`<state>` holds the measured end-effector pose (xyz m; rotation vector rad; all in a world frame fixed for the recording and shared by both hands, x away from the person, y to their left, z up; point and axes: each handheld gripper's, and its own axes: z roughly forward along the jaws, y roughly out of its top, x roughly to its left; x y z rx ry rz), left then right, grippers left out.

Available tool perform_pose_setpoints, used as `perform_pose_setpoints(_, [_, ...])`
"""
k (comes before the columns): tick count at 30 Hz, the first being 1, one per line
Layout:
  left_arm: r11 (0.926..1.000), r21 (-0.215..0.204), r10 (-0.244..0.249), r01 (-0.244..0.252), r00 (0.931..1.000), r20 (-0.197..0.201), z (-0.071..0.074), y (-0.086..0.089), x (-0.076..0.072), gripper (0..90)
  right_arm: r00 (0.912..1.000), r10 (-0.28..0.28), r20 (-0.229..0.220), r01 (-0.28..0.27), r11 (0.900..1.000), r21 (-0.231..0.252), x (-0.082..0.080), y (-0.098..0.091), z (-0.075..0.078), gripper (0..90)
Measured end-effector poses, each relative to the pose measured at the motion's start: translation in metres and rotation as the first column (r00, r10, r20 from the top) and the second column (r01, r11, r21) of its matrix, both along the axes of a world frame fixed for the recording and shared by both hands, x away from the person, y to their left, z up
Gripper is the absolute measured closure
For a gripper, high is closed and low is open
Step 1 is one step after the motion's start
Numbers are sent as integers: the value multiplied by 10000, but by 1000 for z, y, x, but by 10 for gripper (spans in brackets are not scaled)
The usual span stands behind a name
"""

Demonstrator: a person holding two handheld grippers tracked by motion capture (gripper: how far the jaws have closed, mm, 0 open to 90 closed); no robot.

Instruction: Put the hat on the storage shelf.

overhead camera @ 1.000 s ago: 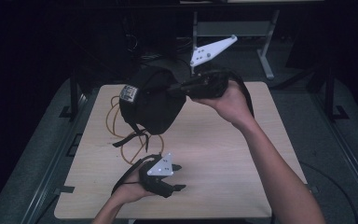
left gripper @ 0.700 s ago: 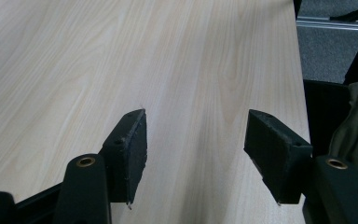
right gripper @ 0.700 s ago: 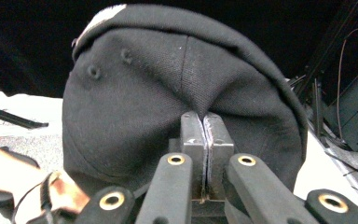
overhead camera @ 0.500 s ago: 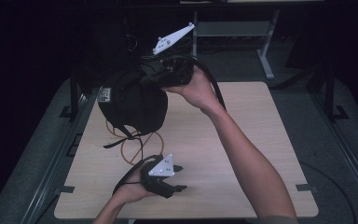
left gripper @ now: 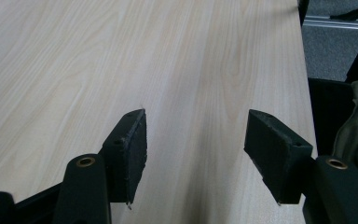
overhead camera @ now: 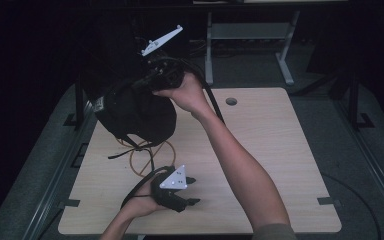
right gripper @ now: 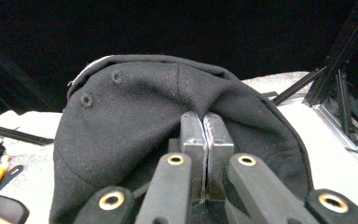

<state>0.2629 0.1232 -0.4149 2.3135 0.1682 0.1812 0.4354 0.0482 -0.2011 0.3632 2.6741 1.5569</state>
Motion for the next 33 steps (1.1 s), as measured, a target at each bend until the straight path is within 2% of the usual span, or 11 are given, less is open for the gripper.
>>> perform_pose_setpoints(6, [10000,43,-15,15,10000,-24,0,-2,-1,388,9996,-129,-241,127,9999,-116,6,13,-9,879])
perform_pose_setpoints(9, [10000,-29,-39,39,10000,-49,-1,-3,-1,388,9995,-269,-184,266,9995,-175,8,17,-13,854])
perform_pose_setpoints(10, [9999,-116,17,-18,10000,-69,-2,-3,-2,388,9980,-574,-273,573,9983,-60,10,20,-16,757])
perform_pose_setpoints(11, [9999,-116,17,-18,10000,-69,-2,-3,-2,388,9980,-574,-273,573,9983,-60,10,20,-16,757])
perform_pose_setpoints(12, [10000,-70,-12,12,10000,-55,-2,-2,-2,388,9964,-725,-434,722,9974,-86,12,21,-19,688])
perform_pose_setpoints(14, [9998,-177,20,-22,9999,-121,-3,-2,-2,388,9960,-769,-451,764,9970,-128,12,21,-20,684])
perform_pose_setpoints(16, [10000,-71,-31,31,10000,-48,-3,-2,-4,388,9959,-832,-352,827,9965,-152,10,18,-22,653])
perform_pose_setpoints(20, [9999,-111,11,-11,10000,-8,-3,-1,-3,386,9951,-812,-568,806,9967,-125,9,13,-25,607])
perform_pose_setpoints(29, [9992,-125,378,-379,9993,-64,-5,4,0,369,9934,-873,-749,874,9962,-29,8,-4,-33,535])
perform_pose_setpoints(30, [9985,-254,472,-475,9988,-98,-5,4,0,366,9930,-902,-768,902,9959,-31,7,-8,-34,508])
perform_pose_setpoints(33, [9984,-263,506,-508,9987,-91,-5,4,0,358,9925,-965,-745,967,9953,-19,8,-12,-35,495])
